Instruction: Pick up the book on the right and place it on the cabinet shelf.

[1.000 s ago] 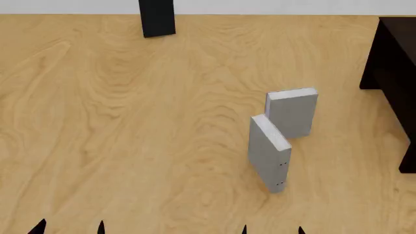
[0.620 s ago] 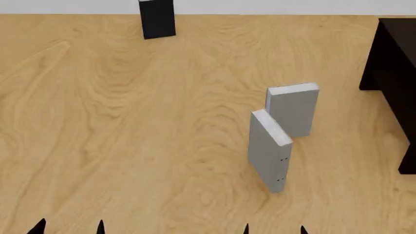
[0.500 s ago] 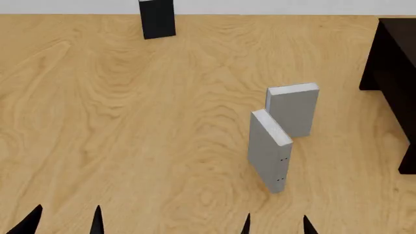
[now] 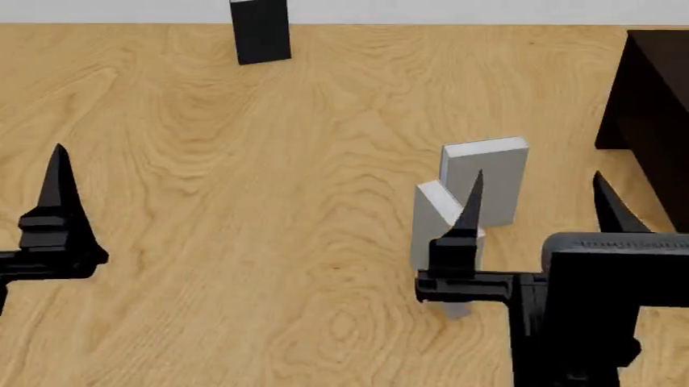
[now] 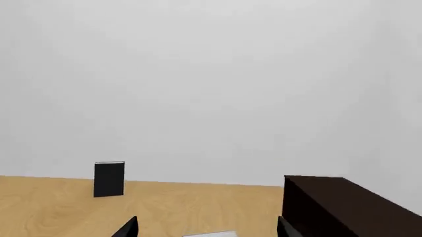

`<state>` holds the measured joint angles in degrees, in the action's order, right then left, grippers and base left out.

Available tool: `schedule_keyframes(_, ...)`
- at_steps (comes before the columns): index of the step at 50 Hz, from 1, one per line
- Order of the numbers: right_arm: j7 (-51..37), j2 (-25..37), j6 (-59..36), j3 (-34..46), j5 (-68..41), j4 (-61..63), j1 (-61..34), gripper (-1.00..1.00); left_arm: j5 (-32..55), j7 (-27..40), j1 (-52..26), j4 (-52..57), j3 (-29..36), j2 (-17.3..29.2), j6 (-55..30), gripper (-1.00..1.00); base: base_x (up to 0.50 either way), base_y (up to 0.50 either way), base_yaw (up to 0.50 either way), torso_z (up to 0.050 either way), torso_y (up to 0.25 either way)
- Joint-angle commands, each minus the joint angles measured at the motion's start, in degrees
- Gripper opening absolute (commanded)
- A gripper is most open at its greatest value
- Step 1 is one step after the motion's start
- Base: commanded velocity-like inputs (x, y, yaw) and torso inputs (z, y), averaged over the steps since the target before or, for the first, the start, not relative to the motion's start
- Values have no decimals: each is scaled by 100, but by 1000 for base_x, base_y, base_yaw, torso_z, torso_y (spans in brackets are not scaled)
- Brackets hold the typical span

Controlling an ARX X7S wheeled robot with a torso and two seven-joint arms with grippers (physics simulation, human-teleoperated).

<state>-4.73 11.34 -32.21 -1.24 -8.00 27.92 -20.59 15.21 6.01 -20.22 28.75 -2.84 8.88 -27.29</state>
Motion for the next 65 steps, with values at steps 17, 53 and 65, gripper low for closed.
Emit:
schedule_keyframes(17, -43, 1150, -2623, -378, -153, 1552, -2301, 100, 1502, 896, -3081, 2081, -1457, 1249, -3601, 100, 0, 0, 0, 0, 0)
schedule_keyframes(53, 33, 1377, -2832, 98, -168, 1401, -3030, 100, 1804, 1156, -3930, 2417, -1639, 1744, -4280, 100, 307, -159, 0, 0, 0)
schedule_keyframes(65, 37, 1365, -2856, 107, -215, 1413, -3064, 100, 1830, 1180, -3900, 2397, -1649, 1768, -4221, 100, 358, -221, 0, 0, 0)
